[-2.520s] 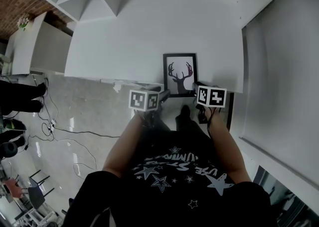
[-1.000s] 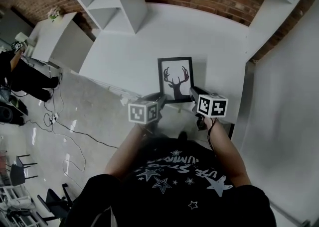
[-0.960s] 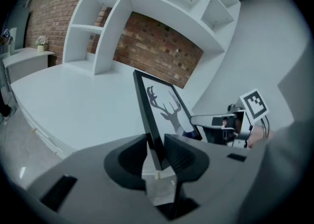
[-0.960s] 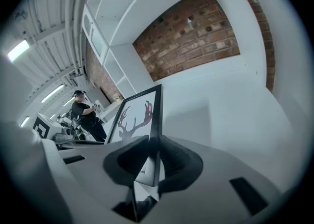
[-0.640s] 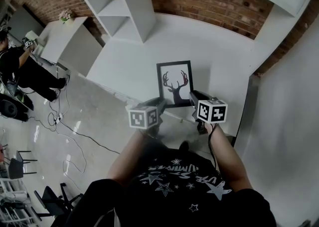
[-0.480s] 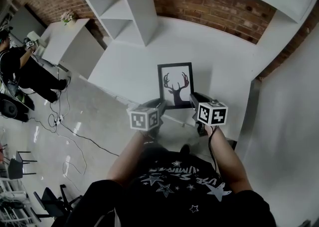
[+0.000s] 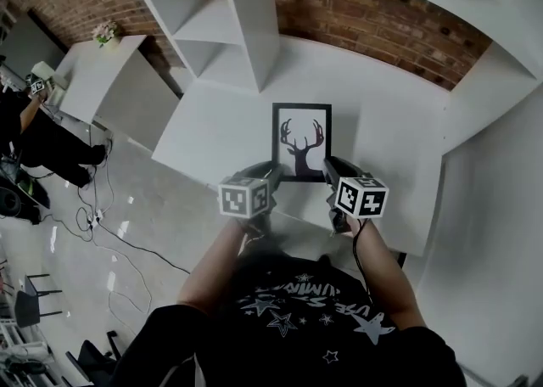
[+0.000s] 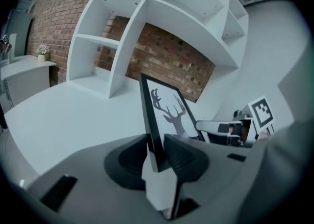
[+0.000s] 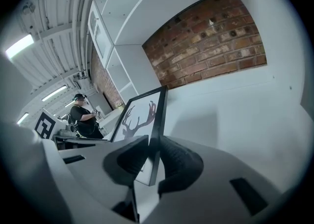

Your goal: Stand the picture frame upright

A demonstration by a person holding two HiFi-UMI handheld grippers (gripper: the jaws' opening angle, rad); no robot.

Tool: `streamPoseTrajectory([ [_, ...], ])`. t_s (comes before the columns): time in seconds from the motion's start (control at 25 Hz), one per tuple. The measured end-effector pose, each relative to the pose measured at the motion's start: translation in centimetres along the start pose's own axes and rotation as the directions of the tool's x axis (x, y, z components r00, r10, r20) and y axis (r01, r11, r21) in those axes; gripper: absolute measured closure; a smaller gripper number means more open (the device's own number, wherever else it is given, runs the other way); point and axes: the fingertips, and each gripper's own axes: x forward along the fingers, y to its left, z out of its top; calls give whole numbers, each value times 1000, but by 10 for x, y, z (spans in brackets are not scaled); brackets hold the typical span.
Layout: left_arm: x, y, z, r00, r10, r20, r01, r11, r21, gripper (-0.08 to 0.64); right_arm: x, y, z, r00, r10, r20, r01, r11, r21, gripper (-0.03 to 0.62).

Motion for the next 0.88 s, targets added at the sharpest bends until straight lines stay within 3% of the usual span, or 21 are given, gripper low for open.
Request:
streamPoseTrajectory([
  [0.2,13,46,38,1000,-31,3,31,999,22,442,46,13,20,999,-34,18,33,999,37,511],
  [0.88,12,166,111,992,-65,109,56,995,87,443,150,81,83,980,-31,197,45,997,-65,511],
])
